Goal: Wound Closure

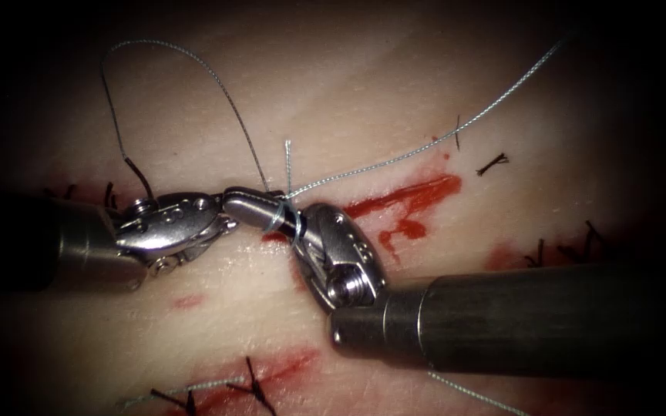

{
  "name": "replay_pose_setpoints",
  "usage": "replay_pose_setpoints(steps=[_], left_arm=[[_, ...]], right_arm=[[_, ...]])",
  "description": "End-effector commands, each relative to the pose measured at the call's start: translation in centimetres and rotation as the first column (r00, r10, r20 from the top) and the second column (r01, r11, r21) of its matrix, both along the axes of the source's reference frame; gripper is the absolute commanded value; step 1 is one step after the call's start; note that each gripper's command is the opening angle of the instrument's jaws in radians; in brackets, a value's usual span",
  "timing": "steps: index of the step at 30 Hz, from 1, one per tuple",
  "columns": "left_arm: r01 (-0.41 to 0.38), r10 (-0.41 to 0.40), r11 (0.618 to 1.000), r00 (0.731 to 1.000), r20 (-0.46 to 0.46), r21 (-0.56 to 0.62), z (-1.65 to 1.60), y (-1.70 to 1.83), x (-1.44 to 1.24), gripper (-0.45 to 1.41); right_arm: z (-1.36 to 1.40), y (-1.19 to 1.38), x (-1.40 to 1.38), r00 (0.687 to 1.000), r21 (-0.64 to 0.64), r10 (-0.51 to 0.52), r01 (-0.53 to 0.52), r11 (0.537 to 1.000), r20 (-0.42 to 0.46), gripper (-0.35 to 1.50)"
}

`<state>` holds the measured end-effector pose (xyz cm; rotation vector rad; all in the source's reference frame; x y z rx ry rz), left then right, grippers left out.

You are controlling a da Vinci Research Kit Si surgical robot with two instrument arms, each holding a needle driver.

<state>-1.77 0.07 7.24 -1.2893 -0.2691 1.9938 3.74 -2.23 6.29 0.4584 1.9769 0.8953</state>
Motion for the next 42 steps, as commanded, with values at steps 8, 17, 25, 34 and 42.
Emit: replay_pose_setpoints(steps=[8,17,25,34,42], left_arm=[[0.026,-0.027,1.0,0.998,-0.05,-0.018,0.01,-0.05,0.04,-0.45],[0.025,-0.028,0.999,0.996,-0.082,-0.039,-0.02,-0.04,0.01,-0.45],[0.028,-0.033,0.999,0.994,-0.105,-0.044,-0.01,-0.03,0.01,-0.45],[0.069,-0.074,0.997,0.989,-0.13,-0.039,-0.06,0.07,0.03,-0.45],[0.072,-0.073,0.997,0.991,-0.116,-0.015,-0.23,0.15,0.06,-0.45]], right_arm=[[0.02,-0.07,-0.02,0.926,-0.121,0.179,-0.146,0.982,0.332,-0.35],[-0.05,-0.19,0.01,0.65,-0.184,0.514,-0.508,0.842,0.56,-0.35],[-0.08,-0.22,0.03,0.712,-0.146,0.449,-0.446,0.883,0.539,-0.35],[-0.1,-0.27,0.04,0.703,-0.111,0.442,-0.464,0.879,0.557,-0.35],[-0.09,-0.27,0.03,0.714,-0.043,0.41,-0.471,0.881,0.567,-0.35]])
